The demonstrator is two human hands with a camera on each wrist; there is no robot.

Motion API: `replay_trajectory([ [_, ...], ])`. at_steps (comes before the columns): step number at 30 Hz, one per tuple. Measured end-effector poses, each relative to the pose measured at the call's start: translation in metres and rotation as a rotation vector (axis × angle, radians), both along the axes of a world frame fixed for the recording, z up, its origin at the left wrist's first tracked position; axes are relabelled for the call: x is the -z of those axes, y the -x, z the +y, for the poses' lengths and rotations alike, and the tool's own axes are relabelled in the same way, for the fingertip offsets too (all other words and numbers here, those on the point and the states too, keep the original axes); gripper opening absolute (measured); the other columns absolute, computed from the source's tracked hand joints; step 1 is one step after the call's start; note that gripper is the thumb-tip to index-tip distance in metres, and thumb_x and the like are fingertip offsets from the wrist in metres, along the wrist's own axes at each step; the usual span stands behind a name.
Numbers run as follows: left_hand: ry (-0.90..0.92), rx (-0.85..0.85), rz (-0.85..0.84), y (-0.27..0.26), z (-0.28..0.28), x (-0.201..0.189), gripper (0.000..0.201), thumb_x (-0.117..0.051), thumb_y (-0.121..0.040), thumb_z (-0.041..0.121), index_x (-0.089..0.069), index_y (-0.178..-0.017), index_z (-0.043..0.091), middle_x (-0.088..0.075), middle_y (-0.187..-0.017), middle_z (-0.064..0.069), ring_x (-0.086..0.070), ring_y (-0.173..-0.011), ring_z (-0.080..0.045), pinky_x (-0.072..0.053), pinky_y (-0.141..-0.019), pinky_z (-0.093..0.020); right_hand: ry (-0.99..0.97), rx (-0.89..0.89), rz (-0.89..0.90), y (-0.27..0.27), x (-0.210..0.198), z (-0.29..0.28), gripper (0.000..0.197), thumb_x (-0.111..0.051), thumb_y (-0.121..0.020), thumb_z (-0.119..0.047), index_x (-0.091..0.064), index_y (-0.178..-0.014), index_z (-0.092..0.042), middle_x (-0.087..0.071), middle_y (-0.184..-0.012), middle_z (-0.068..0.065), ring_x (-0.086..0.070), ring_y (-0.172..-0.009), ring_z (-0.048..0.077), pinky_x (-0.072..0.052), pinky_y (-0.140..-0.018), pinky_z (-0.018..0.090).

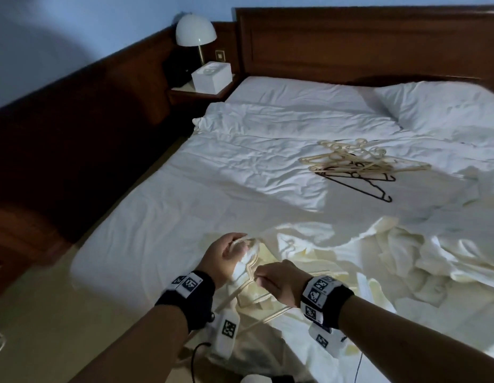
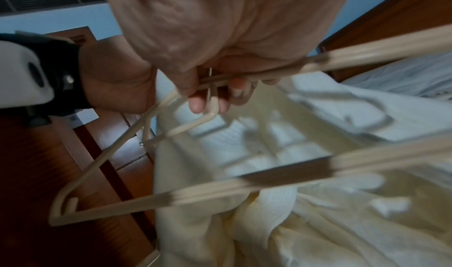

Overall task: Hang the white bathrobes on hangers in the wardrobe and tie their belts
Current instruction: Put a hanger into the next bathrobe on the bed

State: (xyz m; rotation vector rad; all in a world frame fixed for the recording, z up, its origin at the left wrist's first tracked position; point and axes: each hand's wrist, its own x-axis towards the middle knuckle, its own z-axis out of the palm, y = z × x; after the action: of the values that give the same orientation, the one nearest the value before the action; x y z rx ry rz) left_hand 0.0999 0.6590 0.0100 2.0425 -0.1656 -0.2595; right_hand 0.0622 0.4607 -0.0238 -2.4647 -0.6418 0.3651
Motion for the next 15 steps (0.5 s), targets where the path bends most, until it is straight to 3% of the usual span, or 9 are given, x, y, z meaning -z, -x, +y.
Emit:
replay_trajectory([
  [3,0.038,0.01,0.103,0.012,-0.009,-0.008,0.024,-0.067,-0.082,0.038,-0.069,-0.103,0.027,-0.074,-0.096,0.012,-0.067,-0.091,0.002,-0.048,-0.079,-0.015,-0.081,0.069,-0.042,0.0,-0.003,-0.001,0.027,-0.037,-0.1,-0.038,-0.044,-0.079,-0.021,-0.049,-0.068,-0.005,-0.047,-0.065,0.016,-0.034,-0.068,0.029],
  [5,-0.119,0.067,0.125,0.022,-0.006,-0.007,0.031,-0.067,-0.078,0.046,-0.068,-0.103,0.028,-0.073,-0.094,0.013,-0.066,-0.088,0.002,-0.05,-0.077,-0.019,-0.134,0.104,-0.087,-0.006,-0.001,-0.006,0.02,-0.043,-0.101,-0.025,-0.059,-0.096,-0.015,-0.054,-0.079,-0.007,-0.059,-0.075,0.01,-0.042,-0.069,0.029],
  [7,-0.215,0.115,0.164,0.034,-0.001,0.0,0.027,-0.071,-0.078,0.049,-0.065,-0.097,0.031,-0.071,-0.088,0.012,-0.065,-0.082,0.001,-0.05,-0.073,-0.02,-0.186,0.153,-0.07,-0.005,-0.003,-0.01,0.021,-0.049,-0.098,-0.011,-0.061,-0.113,-0.001,-0.061,-0.09,0.002,-0.066,-0.082,0.007,-0.05,-0.075,0.024],
  [8,-0.231,0.122,0.193,0.041,0.001,0.003,0.023,-0.072,-0.079,0.046,-0.063,-0.095,0.032,-0.07,-0.087,0.012,-0.065,-0.082,0.0,-0.051,-0.073,-0.021,-0.191,0.126,-0.122,-0.006,0.002,-0.013,0.019,-0.051,-0.098,-0.015,-0.064,-0.109,-0.007,-0.062,-0.093,0.002,-0.065,-0.085,0.012,-0.049,-0.078,0.027],
  [10,-0.26,0.111,0.233,0.056,0.001,0.007,0.021,-0.07,-0.084,0.04,-0.058,-0.101,0.036,-0.068,-0.094,0.014,-0.064,-0.089,-0.004,-0.05,-0.079,-0.023,-0.216,0.068,-0.16,-0.003,0.012,-0.02,0.015,-0.049,-0.096,-0.032,-0.061,-0.091,-0.025,-0.057,-0.091,-0.011,-0.06,-0.083,0.014,-0.049,-0.075,0.035],
  [13,-0.324,0.125,0.229,0.079,-0.006,0.007,0.026,-0.058,-0.094,0.035,-0.049,-0.118,0.03,-0.062,-0.104,0.009,-0.061,-0.1,-0.014,-0.045,-0.083,-0.027,-0.29,0.016,-0.092,-0.001,0.024,-0.021,0.02,-0.053,-0.094,-0.034,-0.065,-0.09,-0.019,-0.051,-0.095,-0.018,-0.058,-0.09,-0.002,-0.046,-0.076,0.022],
  [15,-0.369,0.121,0.22,0.091,-0.007,0.007,0.036,-0.049,-0.099,0.035,-0.044,-0.132,0.02,-0.061,-0.118,0.0,-0.058,-0.112,-0.021,-0.042,-0.09,-0.027,-0.295,0.068,0.027,-0.002,0.025,-0.018,0.02,-0.057,-0.093,-0.029,-0.067,-0.091,-0.012,-0.054,-0.09,-0.012,-0.056,-0.081,-0.004,-0.041,-0.073,0.011],
])
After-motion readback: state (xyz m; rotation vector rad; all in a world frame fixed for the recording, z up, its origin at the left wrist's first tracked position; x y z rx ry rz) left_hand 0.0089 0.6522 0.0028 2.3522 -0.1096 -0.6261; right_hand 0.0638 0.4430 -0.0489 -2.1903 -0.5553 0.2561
